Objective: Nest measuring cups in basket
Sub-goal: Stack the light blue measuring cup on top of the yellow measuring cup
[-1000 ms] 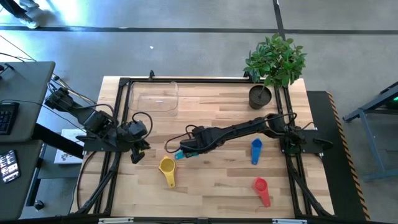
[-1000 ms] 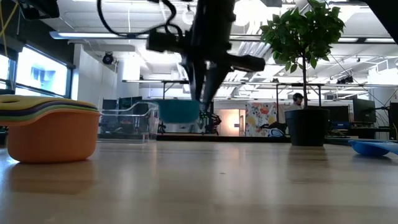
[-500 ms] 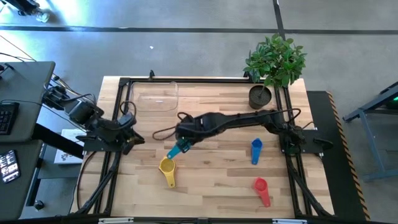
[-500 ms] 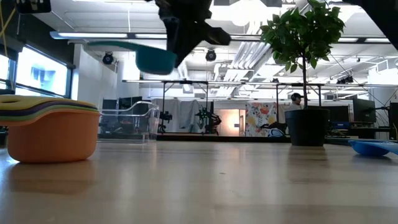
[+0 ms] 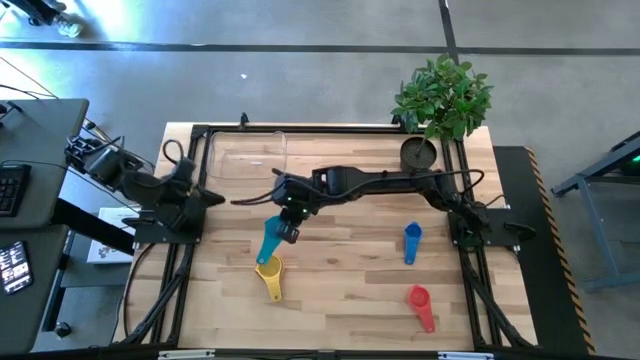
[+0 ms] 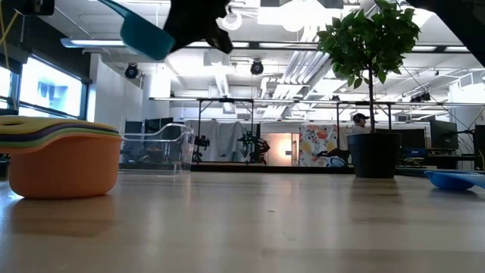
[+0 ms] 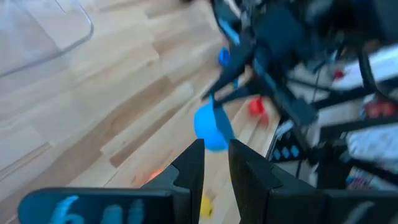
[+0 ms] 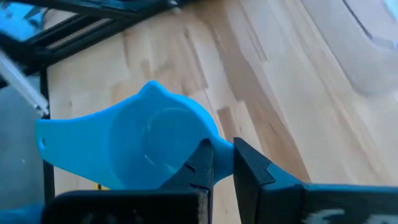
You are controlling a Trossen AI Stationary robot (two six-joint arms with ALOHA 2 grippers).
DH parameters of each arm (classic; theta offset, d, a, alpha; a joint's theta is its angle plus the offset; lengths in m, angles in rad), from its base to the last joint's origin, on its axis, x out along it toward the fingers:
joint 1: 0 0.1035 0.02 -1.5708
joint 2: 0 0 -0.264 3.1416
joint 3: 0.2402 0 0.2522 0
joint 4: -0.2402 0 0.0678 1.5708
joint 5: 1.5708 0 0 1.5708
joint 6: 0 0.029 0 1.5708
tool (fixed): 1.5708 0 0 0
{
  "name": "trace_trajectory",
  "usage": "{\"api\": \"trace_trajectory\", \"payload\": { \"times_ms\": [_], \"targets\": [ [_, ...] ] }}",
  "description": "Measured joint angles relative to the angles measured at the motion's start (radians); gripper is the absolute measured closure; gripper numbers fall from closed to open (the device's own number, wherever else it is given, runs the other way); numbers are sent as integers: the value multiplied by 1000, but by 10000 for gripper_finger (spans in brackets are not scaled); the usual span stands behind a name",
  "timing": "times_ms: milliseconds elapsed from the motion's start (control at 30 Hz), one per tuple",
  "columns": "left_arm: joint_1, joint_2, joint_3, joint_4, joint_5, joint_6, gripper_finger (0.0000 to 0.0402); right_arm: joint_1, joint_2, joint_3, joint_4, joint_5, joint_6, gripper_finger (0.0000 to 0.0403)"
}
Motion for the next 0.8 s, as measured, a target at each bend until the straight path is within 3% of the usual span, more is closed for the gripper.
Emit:
{"api": "trace_trajectory", "payload": {
  "times_ms": [433,800],
  "targets": [
    [0,-70,0,0,-119,-87,339,11,0,0,198,-52,-270,403],
    [0,-69,0,0,-161,-137,339,12,0,-1,140,-105,-316,403]
  ]
}}
